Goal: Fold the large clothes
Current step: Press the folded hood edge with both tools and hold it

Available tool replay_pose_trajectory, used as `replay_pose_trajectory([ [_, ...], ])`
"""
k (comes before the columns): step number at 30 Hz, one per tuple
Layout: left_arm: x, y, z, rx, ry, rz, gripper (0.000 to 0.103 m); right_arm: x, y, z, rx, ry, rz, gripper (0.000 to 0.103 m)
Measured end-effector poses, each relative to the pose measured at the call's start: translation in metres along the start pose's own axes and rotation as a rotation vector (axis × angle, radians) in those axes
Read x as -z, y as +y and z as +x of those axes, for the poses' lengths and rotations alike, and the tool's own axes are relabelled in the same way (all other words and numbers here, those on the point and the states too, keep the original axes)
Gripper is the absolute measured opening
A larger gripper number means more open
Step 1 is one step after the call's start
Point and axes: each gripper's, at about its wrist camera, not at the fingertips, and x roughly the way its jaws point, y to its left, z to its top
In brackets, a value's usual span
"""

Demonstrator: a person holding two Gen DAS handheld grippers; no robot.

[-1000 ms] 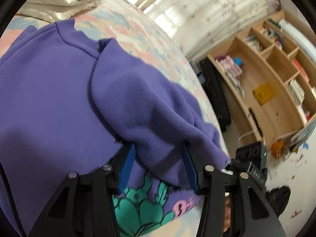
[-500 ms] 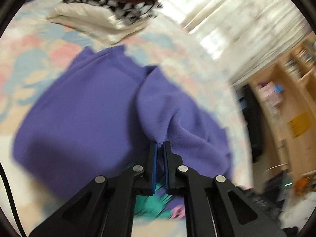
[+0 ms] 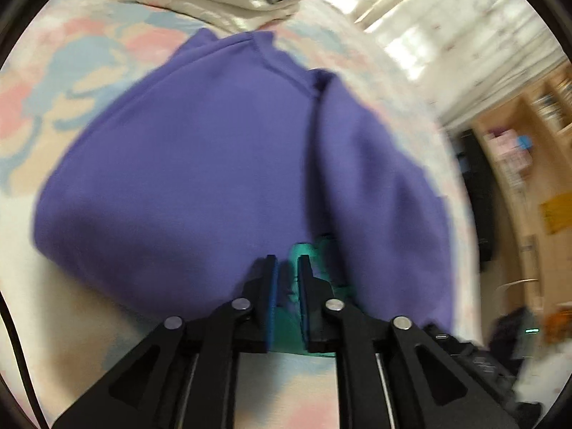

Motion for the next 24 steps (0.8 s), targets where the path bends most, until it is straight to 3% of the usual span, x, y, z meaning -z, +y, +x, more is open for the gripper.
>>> replay_pose_trajectory([
  [2,0.0,0.001,-0.002,0.104,-0.011,-0.028,0.028,0.002,-0.01,-0.004,-0.069,-0.004,0.043,0.028],
  [7,-0.005,0.002,-0.005,0.252,-0.037,-0.073,0.042,0.01,-0.029,-0.01,-0.179,-0.006,0.126,0.029],
  [16,-0.02,-0.015,0.04,0.407,0.019,-0.082,0.044,-0.004,-0.026,-0.007,-0.24,-0.044,0.131,0.041],
  [18,-0.022,-0.022,0.047,0.416,0.014,-0.075,0.044,-0.012,-0.024,-0.004,-0.249,-0.062,0.132,0.041],
  [19,-0.022,-0.024,0.048,0.409,0.014,-0.075,0.036,-0.016,-0.021,-0.001,-0.243,-0.069,0.126,0.041],
  [20,-0.022,-0.028,0.049,0.4,0.011,-0.072,0.019,-0.02,-0.019,0.001,-0.231,-0.072,0.118,0.041],
  [21,-0.023,-0.036,0.047,0.368,-0.011,-0.054,0.014,-0.023,-0.016,0.003,-0.213,-0.077,0.107,0.041],
  [22,-0.024,-0.041,0.044,0.305,-0.033,-0.032,0.011,-0.027,-0.012,0.006,-0.2,-0.079,0.087,0.041],
  [24,-0.023,-0.054,0.035,0.146,-0.065,0.017,0.008,-0.031,-0.005,0.006,-0.174,-0.099,0.045,0.026],
])
